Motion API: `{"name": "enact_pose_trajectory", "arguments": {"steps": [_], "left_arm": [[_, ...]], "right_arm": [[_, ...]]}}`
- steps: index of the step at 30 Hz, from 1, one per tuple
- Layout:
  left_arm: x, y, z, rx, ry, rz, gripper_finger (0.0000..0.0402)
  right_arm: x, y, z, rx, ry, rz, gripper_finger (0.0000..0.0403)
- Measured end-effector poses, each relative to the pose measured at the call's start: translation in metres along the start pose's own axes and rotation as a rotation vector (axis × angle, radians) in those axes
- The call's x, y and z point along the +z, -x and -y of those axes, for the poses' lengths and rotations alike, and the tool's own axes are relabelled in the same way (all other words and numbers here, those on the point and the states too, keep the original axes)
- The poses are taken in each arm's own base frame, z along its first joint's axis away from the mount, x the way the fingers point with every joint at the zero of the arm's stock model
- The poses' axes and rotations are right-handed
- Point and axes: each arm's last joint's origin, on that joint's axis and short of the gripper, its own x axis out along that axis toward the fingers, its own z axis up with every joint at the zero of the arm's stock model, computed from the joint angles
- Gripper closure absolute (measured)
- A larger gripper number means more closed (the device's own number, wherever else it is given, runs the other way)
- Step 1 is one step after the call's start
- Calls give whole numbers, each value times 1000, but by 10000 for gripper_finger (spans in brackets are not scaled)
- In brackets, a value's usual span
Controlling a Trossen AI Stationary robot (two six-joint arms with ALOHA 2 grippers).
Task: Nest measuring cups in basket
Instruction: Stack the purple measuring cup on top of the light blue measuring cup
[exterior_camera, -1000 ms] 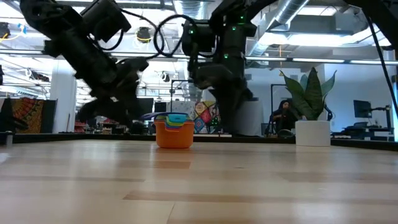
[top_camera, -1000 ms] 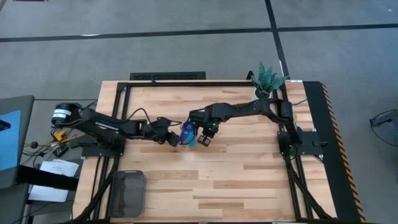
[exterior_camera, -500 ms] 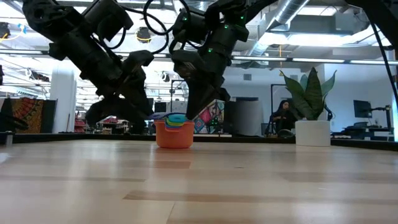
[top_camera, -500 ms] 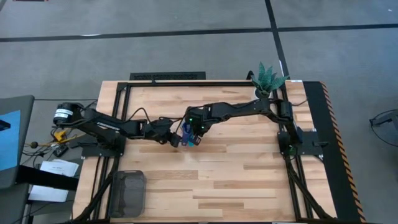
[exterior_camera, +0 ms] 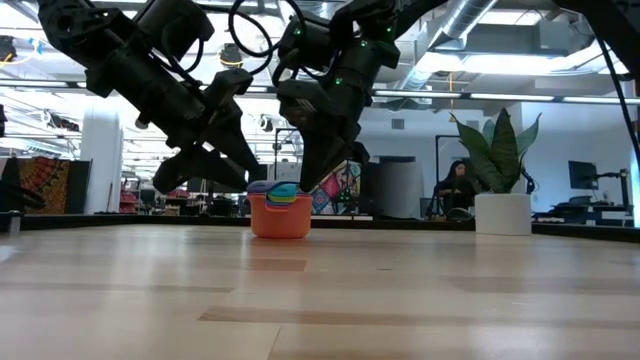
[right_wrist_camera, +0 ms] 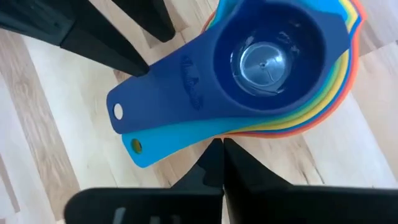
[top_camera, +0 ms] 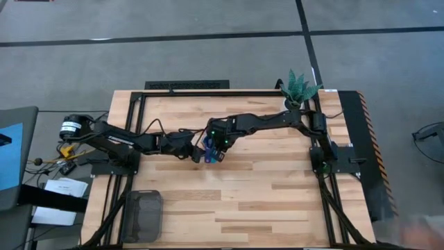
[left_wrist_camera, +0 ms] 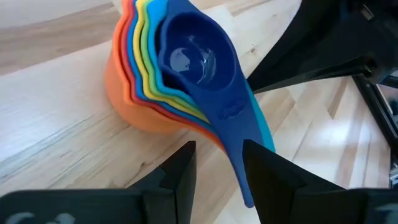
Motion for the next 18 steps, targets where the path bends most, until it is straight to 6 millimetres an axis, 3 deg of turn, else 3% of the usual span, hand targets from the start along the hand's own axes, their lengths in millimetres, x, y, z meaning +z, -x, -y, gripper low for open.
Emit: {"name": "enact_pose_trajectory", "arguments": {"steps": [12,18], "left_arm": [[1,6,-2,7,4,-62,283],[-4,6,-8,72,23,-102,283]], "right_arm": [[-13,2,11,-63,-49,-149,390],[-13,0,-1,-38,-36,-120,386]]}}
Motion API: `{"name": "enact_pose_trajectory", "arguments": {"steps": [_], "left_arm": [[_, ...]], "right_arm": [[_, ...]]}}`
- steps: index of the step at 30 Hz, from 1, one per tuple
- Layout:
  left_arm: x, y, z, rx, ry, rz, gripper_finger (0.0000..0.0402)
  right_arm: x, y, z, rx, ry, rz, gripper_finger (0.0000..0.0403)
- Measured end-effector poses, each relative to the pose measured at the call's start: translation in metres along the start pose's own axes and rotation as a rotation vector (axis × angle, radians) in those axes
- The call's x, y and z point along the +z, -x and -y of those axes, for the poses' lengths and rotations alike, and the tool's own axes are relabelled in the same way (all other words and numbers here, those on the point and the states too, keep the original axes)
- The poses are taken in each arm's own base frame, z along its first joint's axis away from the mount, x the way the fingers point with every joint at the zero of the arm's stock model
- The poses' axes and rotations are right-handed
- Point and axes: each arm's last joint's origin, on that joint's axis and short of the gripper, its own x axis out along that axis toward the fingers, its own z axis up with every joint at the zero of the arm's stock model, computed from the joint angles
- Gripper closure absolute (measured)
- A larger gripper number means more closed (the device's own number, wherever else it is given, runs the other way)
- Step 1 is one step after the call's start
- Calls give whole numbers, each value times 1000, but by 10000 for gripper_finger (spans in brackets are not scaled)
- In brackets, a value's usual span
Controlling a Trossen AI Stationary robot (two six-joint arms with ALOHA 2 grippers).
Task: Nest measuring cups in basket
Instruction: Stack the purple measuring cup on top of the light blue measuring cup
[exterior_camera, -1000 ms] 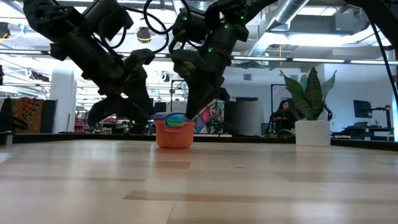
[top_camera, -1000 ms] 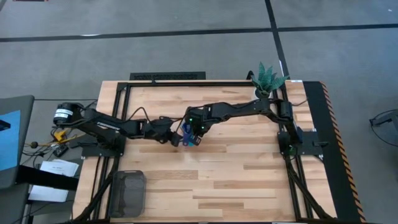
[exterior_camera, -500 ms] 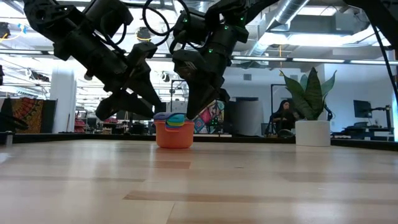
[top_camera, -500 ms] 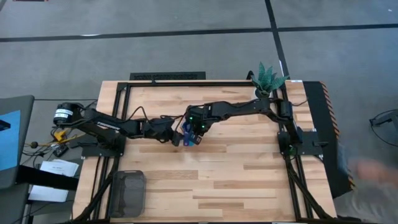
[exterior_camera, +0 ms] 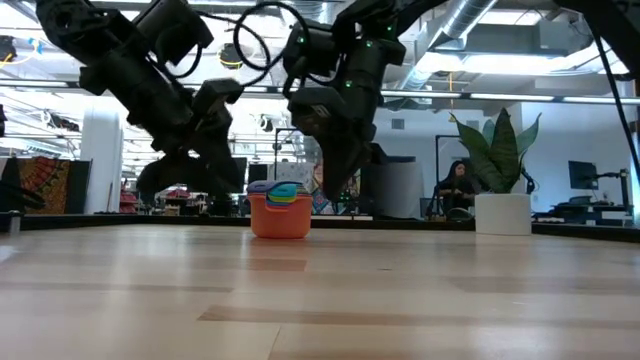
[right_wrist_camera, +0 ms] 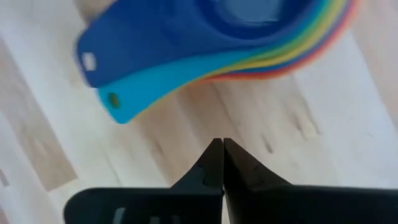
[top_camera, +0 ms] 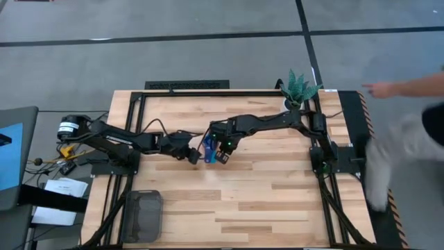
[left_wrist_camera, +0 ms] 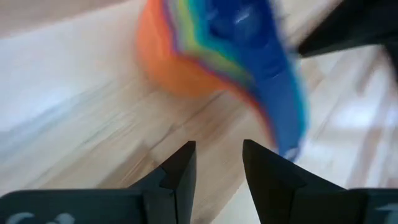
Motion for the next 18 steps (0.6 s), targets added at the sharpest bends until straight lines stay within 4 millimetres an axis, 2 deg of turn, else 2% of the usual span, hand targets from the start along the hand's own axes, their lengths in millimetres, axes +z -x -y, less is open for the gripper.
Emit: {"name": "enact_pose_trajectory", "arguments": {"steps": [7,12,18], "left_arm": [[-3,-4,0,-2,47,-6,283],[-2,-11,4,-67,55,0,283],[-5,-16,2,-65,76,-19,283]], "right_arm": [[-1,-1,-11,23,21,27,394],[1,-1,-14,36,28,53,388],[2,-1,-15,44,31,70,393]]}}
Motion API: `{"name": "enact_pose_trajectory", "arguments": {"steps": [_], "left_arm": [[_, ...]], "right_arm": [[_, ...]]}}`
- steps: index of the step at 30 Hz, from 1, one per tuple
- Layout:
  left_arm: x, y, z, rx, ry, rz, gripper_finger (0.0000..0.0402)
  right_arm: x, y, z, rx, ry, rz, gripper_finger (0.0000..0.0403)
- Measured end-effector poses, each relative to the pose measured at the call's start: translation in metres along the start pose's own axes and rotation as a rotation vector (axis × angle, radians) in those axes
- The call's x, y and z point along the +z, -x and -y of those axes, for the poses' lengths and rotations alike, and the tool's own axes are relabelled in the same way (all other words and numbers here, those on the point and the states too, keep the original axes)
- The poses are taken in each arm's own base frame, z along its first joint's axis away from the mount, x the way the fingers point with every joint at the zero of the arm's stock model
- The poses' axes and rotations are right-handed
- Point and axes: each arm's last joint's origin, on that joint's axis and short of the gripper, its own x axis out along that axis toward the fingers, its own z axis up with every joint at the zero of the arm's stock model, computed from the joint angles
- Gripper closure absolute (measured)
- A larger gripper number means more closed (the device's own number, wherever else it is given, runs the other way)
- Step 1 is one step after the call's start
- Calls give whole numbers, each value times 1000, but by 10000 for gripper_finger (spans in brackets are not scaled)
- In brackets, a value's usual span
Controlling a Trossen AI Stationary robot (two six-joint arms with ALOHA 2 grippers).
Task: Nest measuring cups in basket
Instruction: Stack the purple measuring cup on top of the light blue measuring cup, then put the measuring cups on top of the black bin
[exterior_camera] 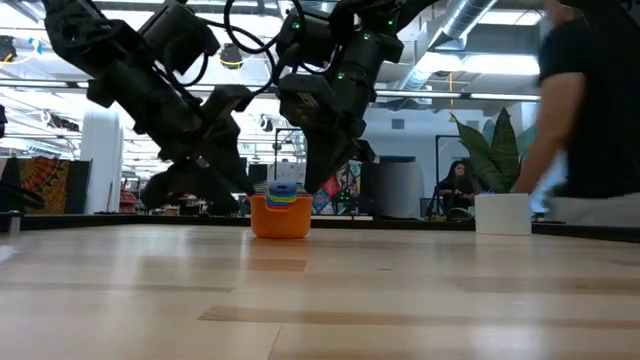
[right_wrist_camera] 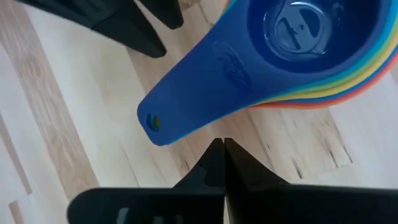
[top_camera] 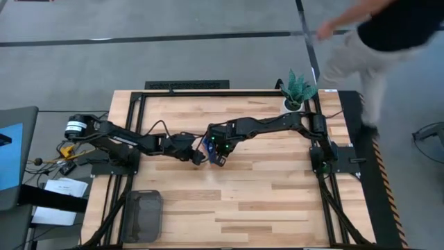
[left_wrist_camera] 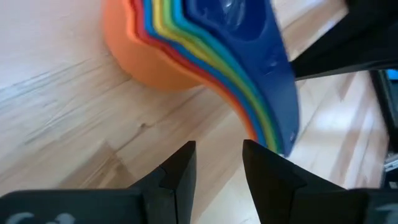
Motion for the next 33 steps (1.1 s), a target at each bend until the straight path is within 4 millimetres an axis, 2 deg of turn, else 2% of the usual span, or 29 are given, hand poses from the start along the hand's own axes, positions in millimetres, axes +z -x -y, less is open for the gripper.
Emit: {"name": "enact_pose_trajectory", "arguments": {"steps": [10,12,19,22,28,33], "left_arm": [[1,3,2,-14,-15,-5,283],[2,6,4,-24,-15,-3,283],[6,25,5,12,-51,-10,283],[8,36,4,53,-66,1,283],[10,46,4,76,-68,23,283],[10,46,4,72,-65,23,283]], "right_arm": [[-4,1,5,-32,-15,-53,377],[-7,10,8,-46,-23,-77,371],[-8,52,16,-38,-27,11,351],[-16,60,26,-41,-61,53,349],[-39,52,45,104,-211,158,348],[-57,39,47,303,-317,272,348]]}}
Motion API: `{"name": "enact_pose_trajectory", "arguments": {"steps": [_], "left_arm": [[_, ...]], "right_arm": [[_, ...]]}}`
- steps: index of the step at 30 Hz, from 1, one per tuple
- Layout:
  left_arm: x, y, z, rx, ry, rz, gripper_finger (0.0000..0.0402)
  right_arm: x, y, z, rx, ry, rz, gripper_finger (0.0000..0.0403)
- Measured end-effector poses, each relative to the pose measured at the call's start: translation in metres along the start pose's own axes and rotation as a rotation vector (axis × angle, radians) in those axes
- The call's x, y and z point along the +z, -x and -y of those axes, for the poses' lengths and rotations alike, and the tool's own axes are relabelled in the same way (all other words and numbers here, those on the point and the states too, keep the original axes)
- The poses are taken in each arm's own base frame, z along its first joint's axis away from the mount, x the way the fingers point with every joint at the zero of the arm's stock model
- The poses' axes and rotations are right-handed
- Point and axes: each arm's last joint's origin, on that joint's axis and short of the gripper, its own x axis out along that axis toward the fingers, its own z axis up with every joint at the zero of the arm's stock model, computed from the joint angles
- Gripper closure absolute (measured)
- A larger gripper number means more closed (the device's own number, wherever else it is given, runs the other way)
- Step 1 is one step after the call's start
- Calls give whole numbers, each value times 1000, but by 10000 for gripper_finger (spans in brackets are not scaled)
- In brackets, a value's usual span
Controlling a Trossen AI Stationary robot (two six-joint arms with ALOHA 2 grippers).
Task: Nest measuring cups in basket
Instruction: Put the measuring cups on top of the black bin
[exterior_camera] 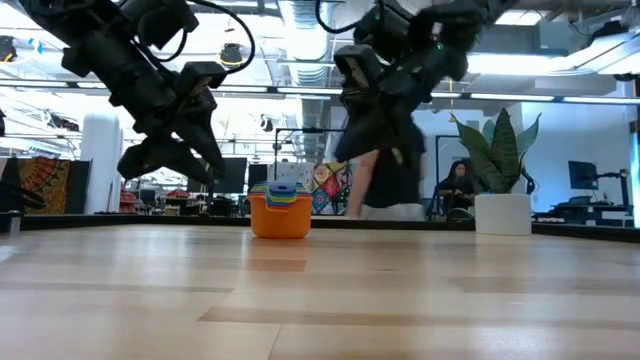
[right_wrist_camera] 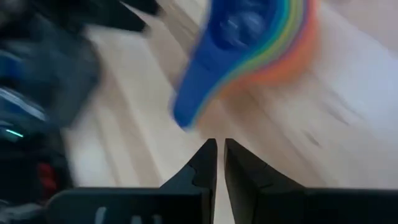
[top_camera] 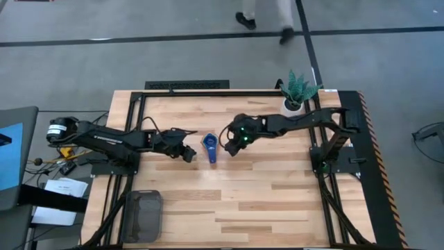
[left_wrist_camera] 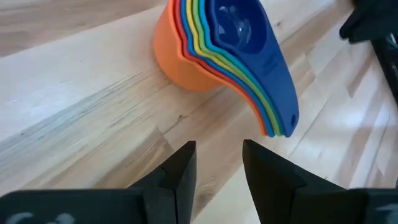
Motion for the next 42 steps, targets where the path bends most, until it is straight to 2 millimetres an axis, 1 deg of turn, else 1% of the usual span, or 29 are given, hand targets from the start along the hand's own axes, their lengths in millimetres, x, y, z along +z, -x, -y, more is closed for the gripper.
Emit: {"name": "enact_pose_trajectory", "arguments": {"steps": [2,5,7,9,12,15,18,20,22,24,27,31,35,38,39,42], "left_arm": [[0,0,0,-1,-2,-2,283],[0,0,0,4,-13,-6,283],[0,0,0,3,-24,-7,283],[-1,0,0,2,-35,-11,283],[-1,0,0,0,-45,-15,283],[-1,0,-1,7,-50,-11,283],[0,0,-2,10,-61,-8,283],[1,0,-3,17,-59,-8,283],[2,0,-4,25,-73,-7,283],[3,-1,-5,32,-91,-3,283],[6,-1,-8,44,-100,5,283],[9,-1,-10,55,-98,18,283],[9,-1,-10,58,-137,20,283],[9,-1,-11,66,-182,19,283],[9,-2,-11,75,-193,25,283],[6,-2,-17,121,-198,36,283]], "right_arm": [[-9,-1,5,23,-33,15,348],[-18,-6,8,75,-55,47,346],[-24,-8,12,92,-77,55,336],[-30,-10,16,100,-103,50,316],[-37,-12,22,111,-138,54,266],[-41,-13,27,103,-162,48,201],[-41,-13,27,106,-136,51,136],[-39,-17,25,181,-76,37,106],[-36,-17,23,262,-34,15,88],[-34,-18,21,289,-14,33,81],[-35,-22,28,222,-16,60,79],[-29,-20,30,182,-6,131,83],[-25,-18,35,179,-85,124,89],[-26,-18,38,157,-114,115,89],[-26,-20,39,148,-119,115,87],[-29,-34,48,157,-152,90,78]]}}
